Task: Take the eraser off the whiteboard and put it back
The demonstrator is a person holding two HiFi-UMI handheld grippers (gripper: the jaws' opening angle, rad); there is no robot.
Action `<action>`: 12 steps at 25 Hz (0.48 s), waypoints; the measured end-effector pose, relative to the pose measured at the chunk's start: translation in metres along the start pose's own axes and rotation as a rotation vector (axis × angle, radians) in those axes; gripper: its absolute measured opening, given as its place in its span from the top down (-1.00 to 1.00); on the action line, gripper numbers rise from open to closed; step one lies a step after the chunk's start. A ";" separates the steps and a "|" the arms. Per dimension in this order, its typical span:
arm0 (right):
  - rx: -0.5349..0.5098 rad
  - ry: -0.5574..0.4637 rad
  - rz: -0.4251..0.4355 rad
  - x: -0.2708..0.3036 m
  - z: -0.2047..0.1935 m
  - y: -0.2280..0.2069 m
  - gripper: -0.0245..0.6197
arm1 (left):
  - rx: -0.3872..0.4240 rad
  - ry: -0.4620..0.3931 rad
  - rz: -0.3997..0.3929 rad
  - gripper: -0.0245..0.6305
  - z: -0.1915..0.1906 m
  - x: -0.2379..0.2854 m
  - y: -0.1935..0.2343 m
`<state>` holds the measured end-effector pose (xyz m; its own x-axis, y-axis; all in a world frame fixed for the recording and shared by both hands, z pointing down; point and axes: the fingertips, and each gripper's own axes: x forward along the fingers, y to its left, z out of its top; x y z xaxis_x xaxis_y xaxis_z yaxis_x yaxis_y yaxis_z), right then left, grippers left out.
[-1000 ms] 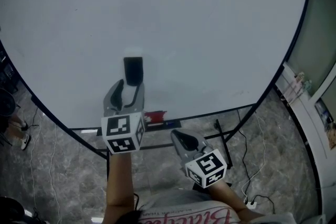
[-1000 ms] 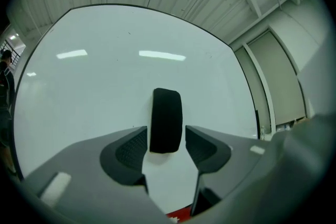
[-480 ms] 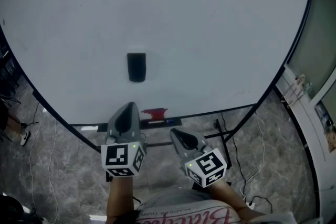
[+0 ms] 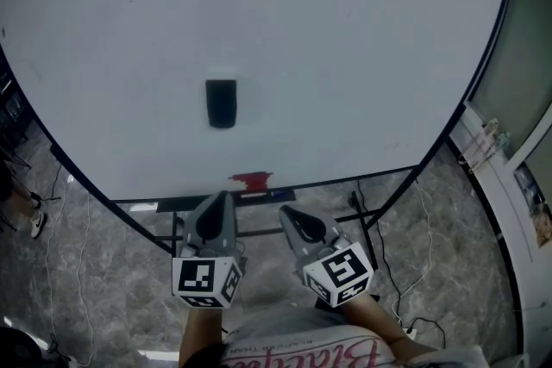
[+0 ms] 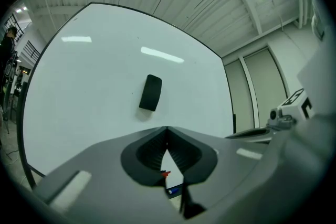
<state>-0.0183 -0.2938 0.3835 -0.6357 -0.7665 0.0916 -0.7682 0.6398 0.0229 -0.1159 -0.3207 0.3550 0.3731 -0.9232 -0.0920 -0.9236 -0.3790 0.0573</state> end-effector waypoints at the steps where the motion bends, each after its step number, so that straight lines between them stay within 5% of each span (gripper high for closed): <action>1: -0.004 0.000 0.003 0.000 0.000 0.001 0.92 | -0.002 -0.001 -0.004 0.93 -0.001 -0.002 -0.002; 12: -0.037 -0.005 0.029 0.001 -0.001 0.009 0.92 | -0.025 -0.003 -0.014 0.93 -0.008 -0.008 -0.006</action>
<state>-0.0261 -0.2888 0.3845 -0.6580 -0.7478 0.0882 -0.7461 0.6633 0.0575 -0.1128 -0.3114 0.3630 0.3859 -0.9175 -0.0959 -0.9158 -0.3936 0.0804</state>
